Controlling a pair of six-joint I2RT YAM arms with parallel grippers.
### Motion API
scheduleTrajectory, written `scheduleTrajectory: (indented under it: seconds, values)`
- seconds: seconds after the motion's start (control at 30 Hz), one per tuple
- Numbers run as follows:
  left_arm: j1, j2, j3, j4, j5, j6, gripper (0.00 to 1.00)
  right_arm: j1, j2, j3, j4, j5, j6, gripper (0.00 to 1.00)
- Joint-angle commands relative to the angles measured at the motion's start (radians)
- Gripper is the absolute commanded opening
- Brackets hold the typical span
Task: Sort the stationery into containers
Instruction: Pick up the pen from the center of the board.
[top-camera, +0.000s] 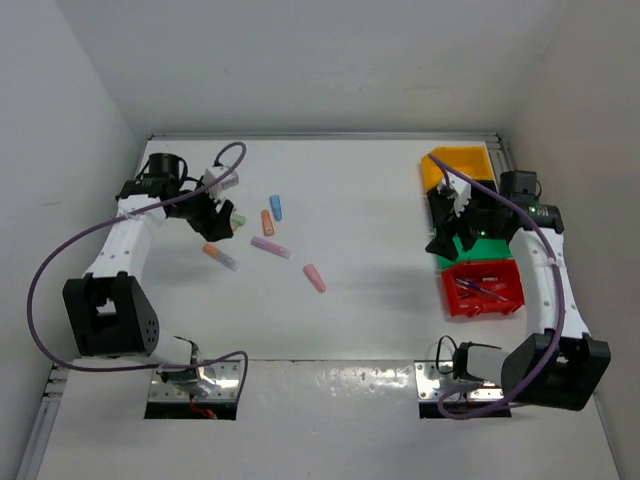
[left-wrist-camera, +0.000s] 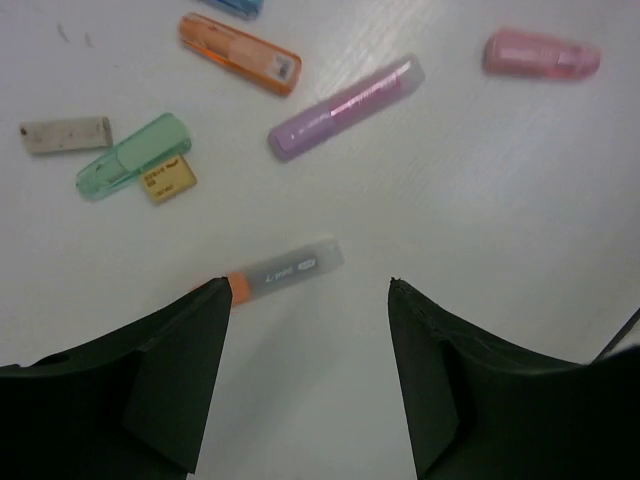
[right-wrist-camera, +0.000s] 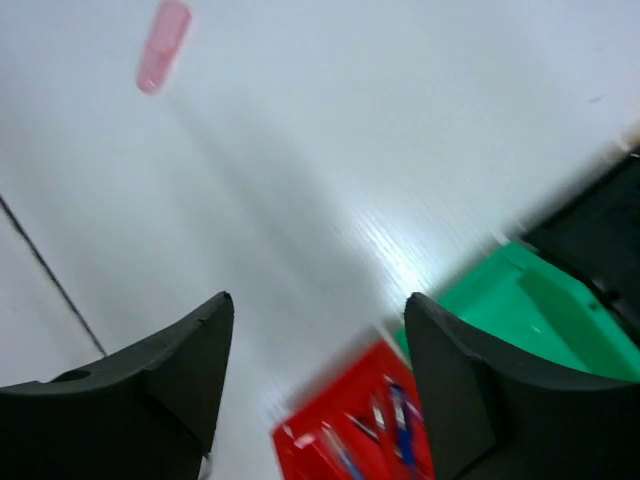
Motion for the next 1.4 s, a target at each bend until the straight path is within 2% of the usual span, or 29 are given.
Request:
scheduleTrajectory:
  seconds: [0.0, 0.03, 0.07, 0.17, 0.37, 0.47, 0.9, 1.07, 1.1, 1.17, 1.2, 1.3, 1.37]
  values:
    - [0.012, 0.05, 0.002, -0.084, -0.061, 0.38, 0.7, 0.087, -0.035, -0.042, 0.159, -0.044, 0.385, 0.69]
    - [0.015, 0.08, 0.015, -0.177, -0.061, 0.47, 0.7, 0.104, -0.035, -0.045, 0.165, -0.036, 0.403, 0.71]
    - [0.03, 0.141, 0.044, -0.227, -0.061, 0.627, 0.71, 0.131, -0.034, -0.045, 0.174, -0.032, 0.42, 0.74]
    - [0.052, 0.24, 0.099, -0.325, -0.063, 0.799, 0.73, 0.17, -0.024, -0.04, 0.165, -0.024, 0.457, 0.8]
    - [0.058, 0.358, 0.118, -0.307, -0.103, 0.934, 0.77, 0.216, -0.031, -0.042, 0.176, -0.023, 0.505, 0.82]
    - [0.05, 0.375, 0.076, -0.227, -0.153, 0.943, 0.81, 0.228, -0.037, -0.042, 0.179, -0.02, 0.519, 0.83]
    - [0.019, 0.449, -0.003, -0.046, -0.215, 0.934, 0.8, 0.273, -0.053, -0.043, 0.23, -0.006, 0.585, 0.83]
    - [0.003, 0.447, -0.062, -0.011, -0.234, 0.927, 0.69, 0.286, -0.073, -0.056, 0.26, 0.008, 0.621, 0.83]
    - [-0.007, 0.446, -0.068, -0.009, -0.238, 0.919, 0.61, 0.291, -0.075, -0.06, 0.273, 0.011, 0.629, 0.83]
    - [-0.008, 0.441, -0.088, -0.012, -0.232, 0.902, 0.51, 0.294, -0.09, -0.074, 0.302, 0.019, 0.677, 0.83]
    - [-0.005, 0.438, -0.092, -0.02, -0.227, 0.894, 0.41, 0.299, -0.095, -0.091, 0.338, 0.023, 0.701, 0.83]
    - [-0.004, 0.406, -0.12, -0.052, -0.198, 0.87, 0.24, 0.317, -0.124, -0.123, 0.418, 0.043, 0.784, 0.84]
    - [-0.005, 0.372, -0.113, -0.11, -0.146, 0.857, 0.19, 0.334, -0.135, -0.128, 0.438, 0.048, 0.827, 0.84]
